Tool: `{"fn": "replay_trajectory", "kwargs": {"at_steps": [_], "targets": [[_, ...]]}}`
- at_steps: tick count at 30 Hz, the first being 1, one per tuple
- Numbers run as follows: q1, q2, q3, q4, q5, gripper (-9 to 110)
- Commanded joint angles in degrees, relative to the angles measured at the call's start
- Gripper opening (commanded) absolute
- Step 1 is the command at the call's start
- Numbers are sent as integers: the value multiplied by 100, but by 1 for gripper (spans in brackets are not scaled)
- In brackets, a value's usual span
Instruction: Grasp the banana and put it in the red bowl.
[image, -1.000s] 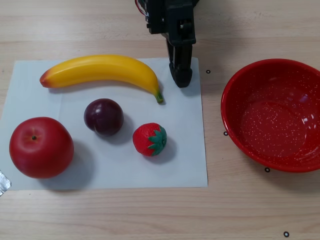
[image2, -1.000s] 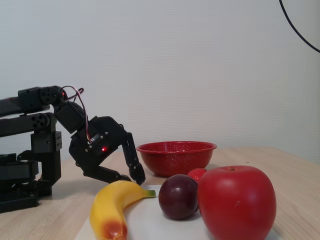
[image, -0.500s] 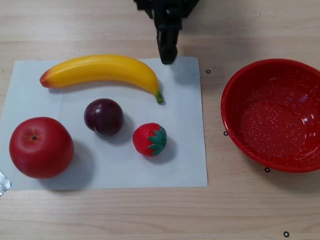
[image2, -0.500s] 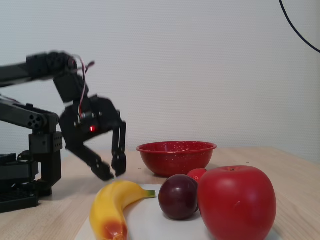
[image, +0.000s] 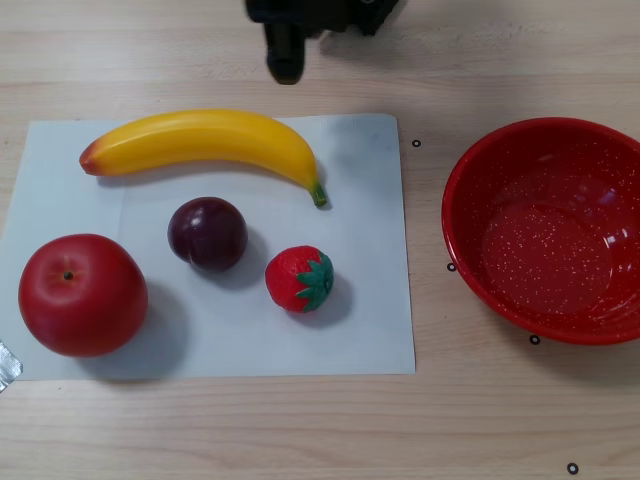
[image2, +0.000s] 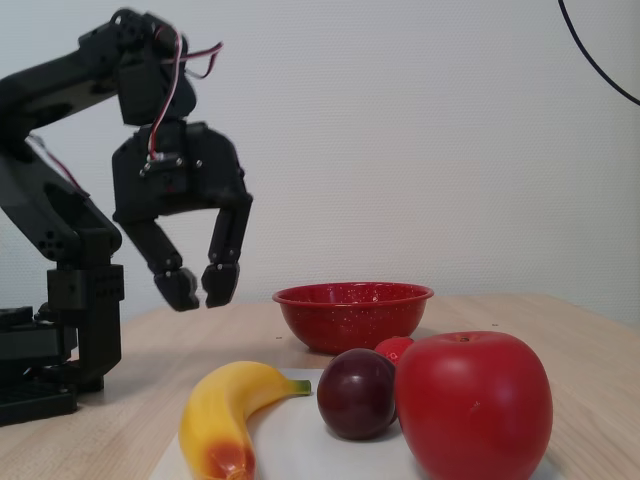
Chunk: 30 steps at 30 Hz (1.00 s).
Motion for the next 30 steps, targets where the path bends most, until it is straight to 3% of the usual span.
{"fn": "replay_trajectory", "kwargs": {"at_steps": [1, 12, 24, 30], "targets": [[-264, -246, -791, 229, 281, 4], [-1318, -1969, -2347, 633, 1213, 7], [-1556, -2777, -2470, 396, 2030, 35], [-1608, -3120, -2241, -114, 2162, 41]]}}
